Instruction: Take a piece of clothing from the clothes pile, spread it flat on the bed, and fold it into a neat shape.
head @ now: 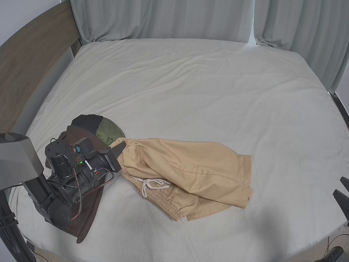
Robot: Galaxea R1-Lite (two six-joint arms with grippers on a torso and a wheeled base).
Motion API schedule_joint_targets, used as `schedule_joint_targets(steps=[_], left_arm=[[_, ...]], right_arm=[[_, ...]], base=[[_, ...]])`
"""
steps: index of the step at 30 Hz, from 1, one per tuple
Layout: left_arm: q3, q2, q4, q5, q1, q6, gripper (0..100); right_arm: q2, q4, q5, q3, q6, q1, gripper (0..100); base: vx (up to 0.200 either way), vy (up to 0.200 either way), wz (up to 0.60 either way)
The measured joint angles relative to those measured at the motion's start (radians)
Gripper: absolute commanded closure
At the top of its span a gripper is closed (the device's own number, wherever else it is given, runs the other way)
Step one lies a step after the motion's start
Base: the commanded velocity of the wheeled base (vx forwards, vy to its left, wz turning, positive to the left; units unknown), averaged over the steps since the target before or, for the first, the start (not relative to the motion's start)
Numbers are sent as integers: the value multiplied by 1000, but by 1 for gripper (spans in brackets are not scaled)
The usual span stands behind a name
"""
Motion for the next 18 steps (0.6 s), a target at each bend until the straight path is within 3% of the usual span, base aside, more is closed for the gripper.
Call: schedule_joint_targets(steps=[11,18], left_arm=[[-5,-1,0,-2,1,-2,100],[-2,-1,0,-4,1,0,100]], right_arm=[[292,-37,115,-123,14,87,0],[464,-197,179,-144,18,118,0]], base=[[0,0,0],[0,0,0]])
